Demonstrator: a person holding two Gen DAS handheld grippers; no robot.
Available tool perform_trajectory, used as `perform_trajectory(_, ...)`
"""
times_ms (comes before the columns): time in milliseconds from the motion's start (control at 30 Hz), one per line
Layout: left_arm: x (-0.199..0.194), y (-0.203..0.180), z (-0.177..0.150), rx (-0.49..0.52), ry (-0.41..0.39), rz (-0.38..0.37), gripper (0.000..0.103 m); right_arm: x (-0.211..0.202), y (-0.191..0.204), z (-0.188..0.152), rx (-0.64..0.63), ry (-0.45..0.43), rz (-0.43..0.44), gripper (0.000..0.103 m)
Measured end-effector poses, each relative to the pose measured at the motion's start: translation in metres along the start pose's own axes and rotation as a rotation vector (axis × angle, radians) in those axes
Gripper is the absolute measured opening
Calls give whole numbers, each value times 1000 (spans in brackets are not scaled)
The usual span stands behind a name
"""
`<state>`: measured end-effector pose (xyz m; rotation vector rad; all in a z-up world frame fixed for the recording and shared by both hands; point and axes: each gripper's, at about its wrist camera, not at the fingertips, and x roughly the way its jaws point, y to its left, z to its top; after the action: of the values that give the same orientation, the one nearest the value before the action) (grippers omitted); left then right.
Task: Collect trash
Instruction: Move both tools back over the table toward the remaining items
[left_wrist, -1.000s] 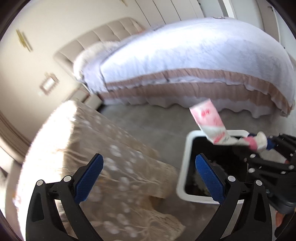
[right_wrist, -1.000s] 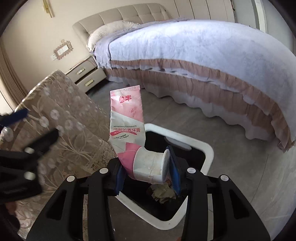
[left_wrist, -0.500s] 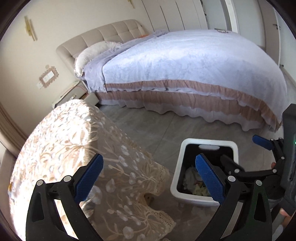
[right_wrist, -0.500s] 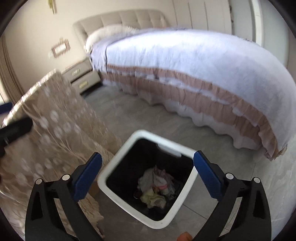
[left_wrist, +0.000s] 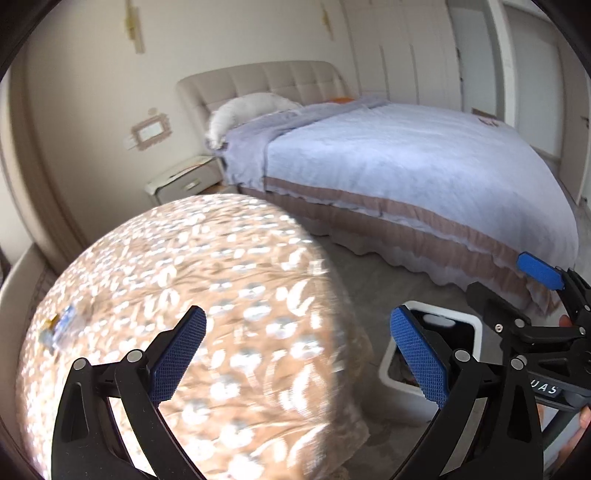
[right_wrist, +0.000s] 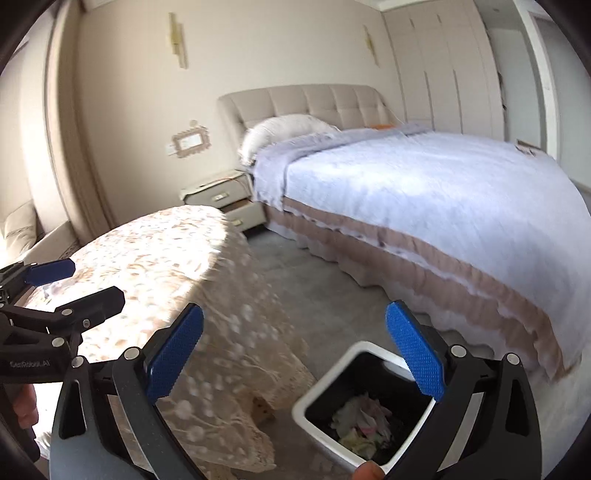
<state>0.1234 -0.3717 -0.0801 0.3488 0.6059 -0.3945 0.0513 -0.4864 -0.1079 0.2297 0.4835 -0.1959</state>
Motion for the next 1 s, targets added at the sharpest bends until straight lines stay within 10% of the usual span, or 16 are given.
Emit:
perform_trajectory(600,-76,202,-61,-297,-53,209,98,-4,206,24,-291,-4,249,99)
perform_trajectory(1000,-91,309,-87,-301,-62,314,98,20,336,15,-414,46,408,99)
